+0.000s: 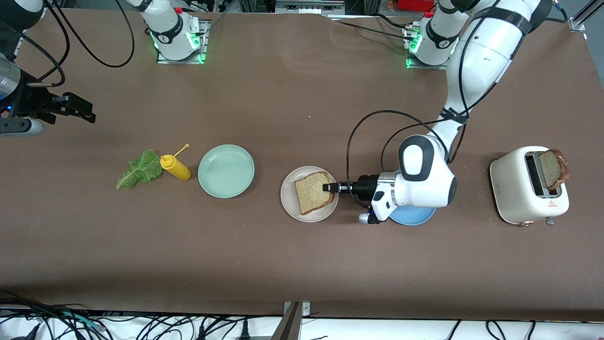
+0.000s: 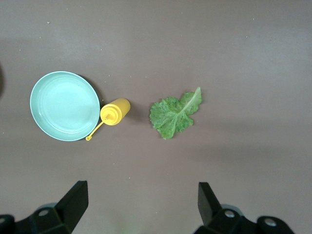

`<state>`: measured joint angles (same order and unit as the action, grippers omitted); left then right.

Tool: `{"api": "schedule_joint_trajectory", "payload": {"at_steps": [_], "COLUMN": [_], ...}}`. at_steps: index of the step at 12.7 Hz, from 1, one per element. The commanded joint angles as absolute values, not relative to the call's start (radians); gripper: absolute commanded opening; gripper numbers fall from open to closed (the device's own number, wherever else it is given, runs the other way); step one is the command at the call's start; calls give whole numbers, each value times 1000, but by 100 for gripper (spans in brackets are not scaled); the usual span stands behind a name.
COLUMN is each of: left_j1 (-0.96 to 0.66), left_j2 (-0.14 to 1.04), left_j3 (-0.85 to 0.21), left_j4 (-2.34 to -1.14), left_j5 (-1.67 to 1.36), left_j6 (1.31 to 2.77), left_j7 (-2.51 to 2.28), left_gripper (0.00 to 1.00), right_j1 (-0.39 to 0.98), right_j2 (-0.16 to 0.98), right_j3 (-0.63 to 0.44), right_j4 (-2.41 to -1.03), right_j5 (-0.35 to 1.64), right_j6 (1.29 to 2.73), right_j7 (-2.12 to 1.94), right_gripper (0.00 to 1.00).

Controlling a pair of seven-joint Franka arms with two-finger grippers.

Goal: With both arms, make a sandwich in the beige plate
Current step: 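Carry the bread slice with the left gripper onto the beige plate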

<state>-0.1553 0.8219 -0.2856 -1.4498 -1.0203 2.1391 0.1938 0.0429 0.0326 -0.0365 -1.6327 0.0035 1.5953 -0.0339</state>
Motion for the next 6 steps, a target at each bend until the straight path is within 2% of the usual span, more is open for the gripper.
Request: {"api": "schedule_joint_trajectory", "payload": {"at_steps": [1,6], "left_j1": [-176,-172], "left_j2": [862,861], "left_j3": [-279,-279], "left_j4": [-1442,-1447], "left_j5": [-1104,-1098], "left_j6": [2146,2141], "left_j7": [325,333], "left_gripper": [0,0], "right_j1": [41,41], "right_j2": [40,40], "right_j3": [-38,-38], "right_j4": [-1614,-1614], "right_j5": [5,5], "right_j6": [1578,1578], "right_j7": [-26,-26], "right_gripper": [100,100]}}
